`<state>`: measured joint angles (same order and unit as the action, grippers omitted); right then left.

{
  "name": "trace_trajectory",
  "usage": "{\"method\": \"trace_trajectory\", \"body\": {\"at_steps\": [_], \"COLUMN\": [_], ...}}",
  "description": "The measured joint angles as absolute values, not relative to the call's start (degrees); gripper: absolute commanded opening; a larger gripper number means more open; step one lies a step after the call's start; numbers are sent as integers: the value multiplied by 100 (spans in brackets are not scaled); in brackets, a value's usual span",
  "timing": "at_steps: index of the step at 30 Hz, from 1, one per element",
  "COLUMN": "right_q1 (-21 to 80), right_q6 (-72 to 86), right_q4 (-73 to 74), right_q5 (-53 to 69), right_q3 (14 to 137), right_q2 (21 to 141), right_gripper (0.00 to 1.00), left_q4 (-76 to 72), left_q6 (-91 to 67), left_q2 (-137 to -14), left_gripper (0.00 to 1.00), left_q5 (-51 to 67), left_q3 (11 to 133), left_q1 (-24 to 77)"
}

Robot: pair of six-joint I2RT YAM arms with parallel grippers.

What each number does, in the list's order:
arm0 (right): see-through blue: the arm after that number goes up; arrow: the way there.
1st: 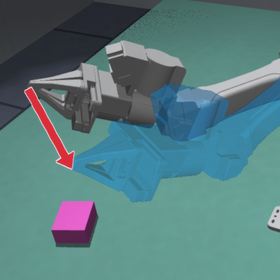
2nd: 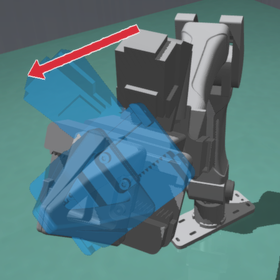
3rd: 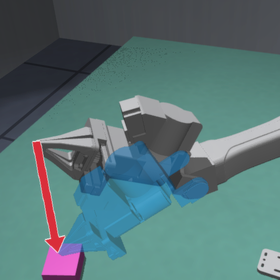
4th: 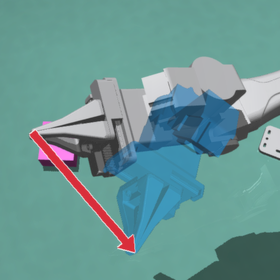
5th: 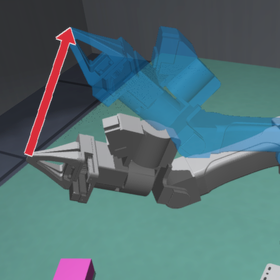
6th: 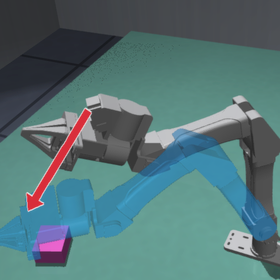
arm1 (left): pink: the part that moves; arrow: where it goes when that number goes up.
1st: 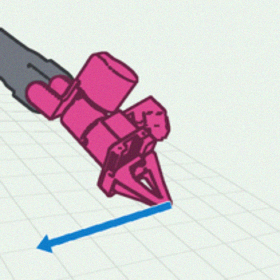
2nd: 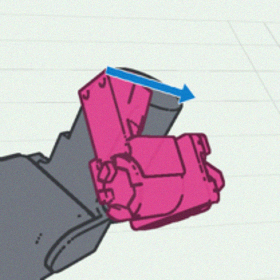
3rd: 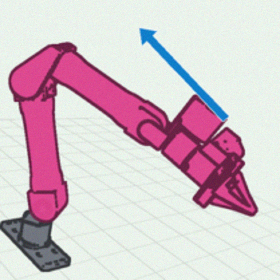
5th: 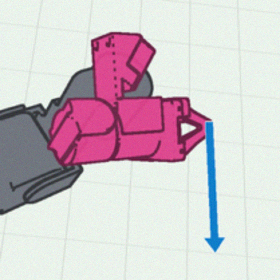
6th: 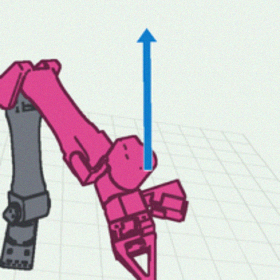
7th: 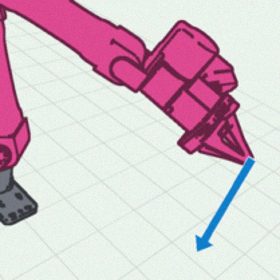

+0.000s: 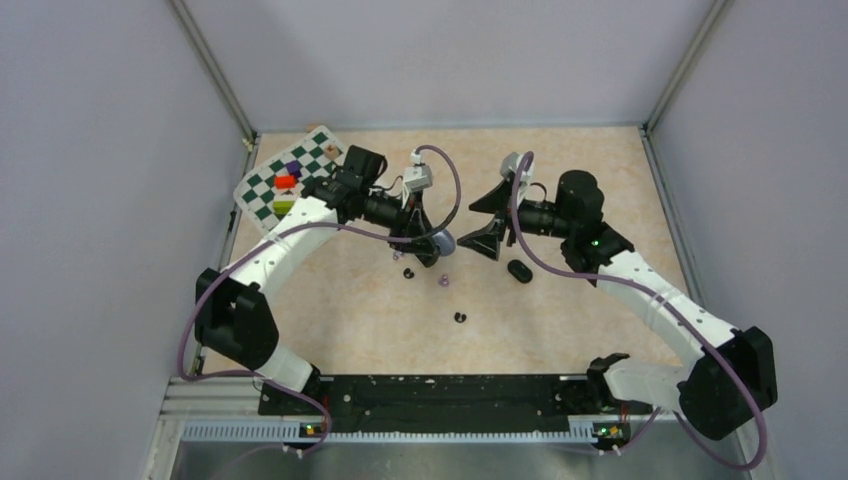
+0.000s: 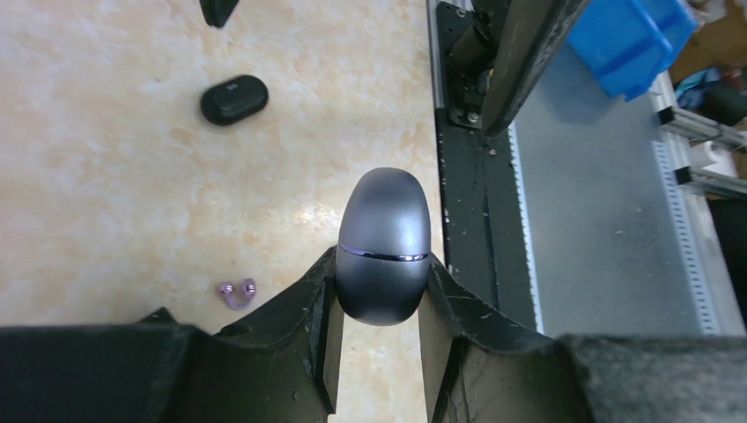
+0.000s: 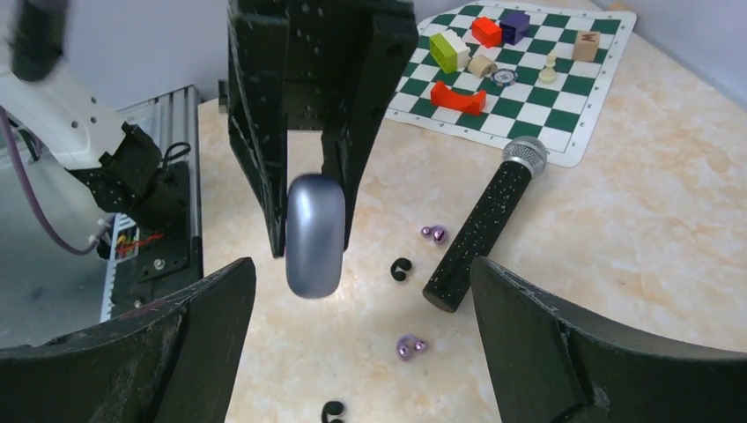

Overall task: Insert the wireless bluetooth earbuds into the charging case
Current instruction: Open the charging case.

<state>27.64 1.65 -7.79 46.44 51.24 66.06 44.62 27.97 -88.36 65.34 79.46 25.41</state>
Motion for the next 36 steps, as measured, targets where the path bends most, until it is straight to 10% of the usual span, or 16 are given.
{"method": "trace_trajectory", "body": {"at_steps": [13,36], "right_q1": [2757,2082], "right_q6": [849,856], "right_q4": [-1417,-1413], "right_q5": [4692,4062], "right_q3": [4904,4807], "right_q2": [7303,7089], "right_gripper": [91,90], "left_q4": [642,-108], "left_q6": [-574,-974], "left_q2": [-8748,-8554], "left_gripper": [0,0], "left_q5": [7046,7260], "left_q3": [6108,6031], "left_q1": [2532,2528]}}
